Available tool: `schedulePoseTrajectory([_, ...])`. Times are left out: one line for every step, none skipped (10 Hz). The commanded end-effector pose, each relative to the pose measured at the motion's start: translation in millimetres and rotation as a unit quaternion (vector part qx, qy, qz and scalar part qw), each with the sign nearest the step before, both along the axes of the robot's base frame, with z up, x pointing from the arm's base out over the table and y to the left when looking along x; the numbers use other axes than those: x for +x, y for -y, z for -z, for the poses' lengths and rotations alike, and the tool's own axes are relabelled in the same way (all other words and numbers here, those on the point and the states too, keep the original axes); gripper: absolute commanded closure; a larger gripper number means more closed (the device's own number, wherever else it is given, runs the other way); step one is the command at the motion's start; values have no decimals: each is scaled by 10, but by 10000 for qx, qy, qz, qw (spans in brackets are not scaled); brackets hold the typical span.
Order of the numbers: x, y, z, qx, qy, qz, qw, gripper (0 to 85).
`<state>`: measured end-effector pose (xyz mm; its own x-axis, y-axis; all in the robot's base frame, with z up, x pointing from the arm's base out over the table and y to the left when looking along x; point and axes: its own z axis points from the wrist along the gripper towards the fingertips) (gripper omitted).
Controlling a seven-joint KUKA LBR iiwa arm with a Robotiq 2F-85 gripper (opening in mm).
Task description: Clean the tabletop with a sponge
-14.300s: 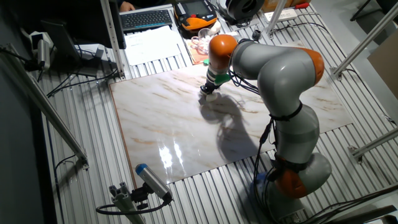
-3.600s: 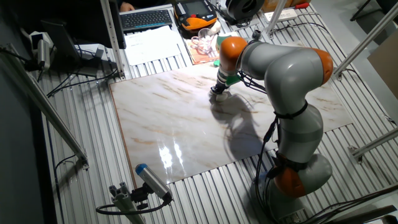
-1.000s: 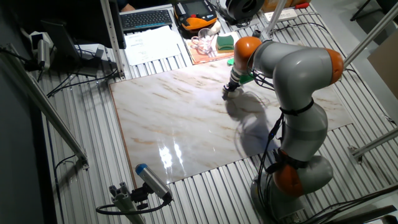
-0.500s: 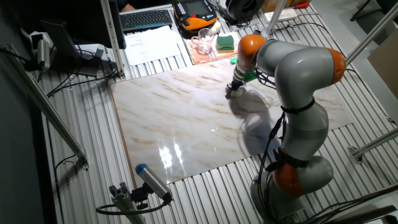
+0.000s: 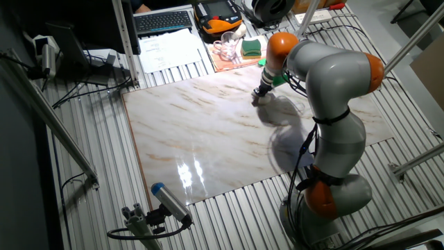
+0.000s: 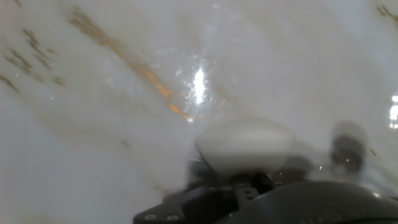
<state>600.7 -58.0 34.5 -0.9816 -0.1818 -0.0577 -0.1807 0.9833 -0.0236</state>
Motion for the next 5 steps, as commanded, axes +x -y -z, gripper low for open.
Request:
schedulePoseTrajectory([8, 23, -21, -20, 8, -22, 10000, 850])
schedulePoseTrajectory([24, 50, -50, -44, 7, -44, 10000, 850])
schedulePoseTrajectory([38, 42, -64, -61, 0, -50, 10000, 850])
schedulePoseTrajectory([54, 17, -47, -74, -30, -43, 10000, 850])
schedulePoseTrajectory([64, 18, -29, -99, -38, -64, 9999, 850])
